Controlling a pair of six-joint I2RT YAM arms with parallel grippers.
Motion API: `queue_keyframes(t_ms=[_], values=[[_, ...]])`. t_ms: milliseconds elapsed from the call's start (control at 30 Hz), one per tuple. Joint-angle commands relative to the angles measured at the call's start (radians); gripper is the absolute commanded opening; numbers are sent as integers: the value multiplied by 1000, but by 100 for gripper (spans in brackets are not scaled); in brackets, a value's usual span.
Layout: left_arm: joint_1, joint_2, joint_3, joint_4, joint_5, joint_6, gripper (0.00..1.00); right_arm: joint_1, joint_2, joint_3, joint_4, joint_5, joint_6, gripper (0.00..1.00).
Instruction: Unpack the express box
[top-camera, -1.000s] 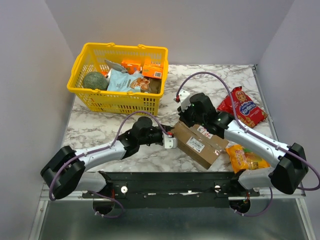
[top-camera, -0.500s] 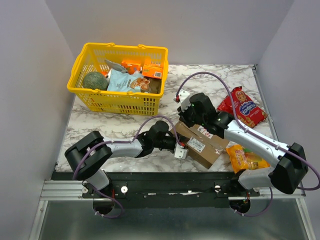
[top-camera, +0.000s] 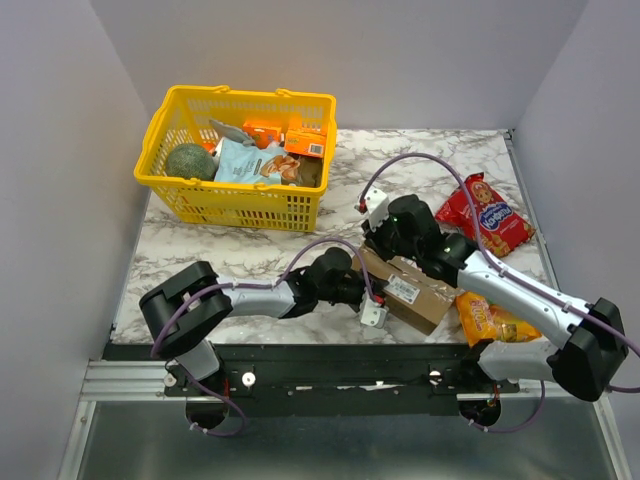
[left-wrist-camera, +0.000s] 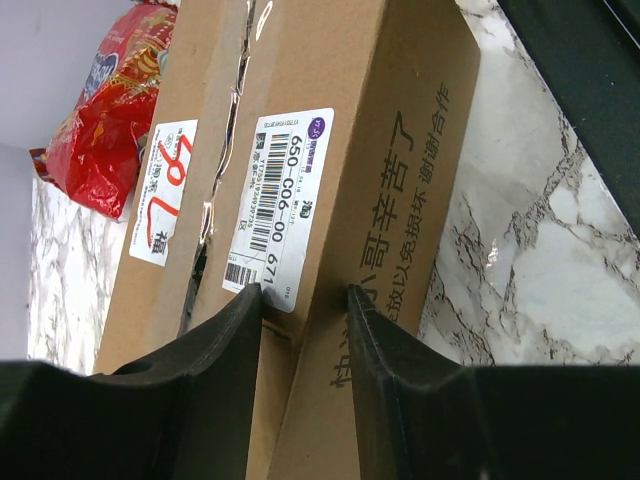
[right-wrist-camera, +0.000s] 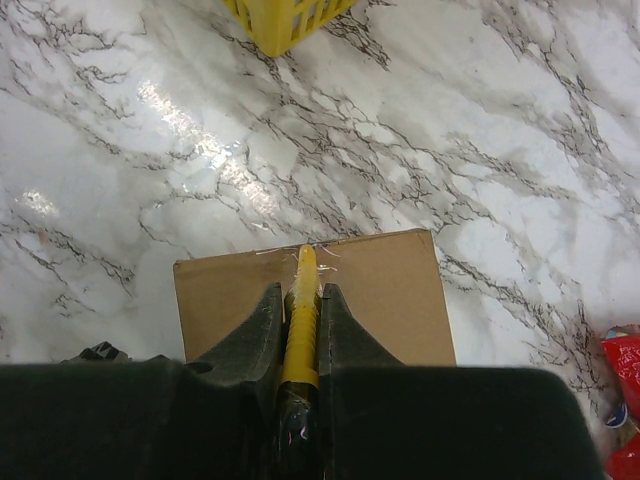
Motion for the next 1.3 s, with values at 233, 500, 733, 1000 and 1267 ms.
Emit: queue_keyframes(t_ms=[233, 500, 733, 1000, 1267], values=[[14, 82, 18, -230, -125, -104, 24, 12, -67, -40, -138, 36, -60, 1], [40, 70, 16, -201, -135, -158, 24, 10, -101, -58, -178, 51, -65, 0], [62, 48, -5, -202, -126, -153, 24, 4, -108, -66, -184, 96, -100, 0], [88, 1, -54, -221, -100, -132, 22, -10, -122, -58, -202, 90, -166, 0], [105, -5, -57, -247, -102, -135, 22, -11, -130, -51, -227, 88, -163, 0]])
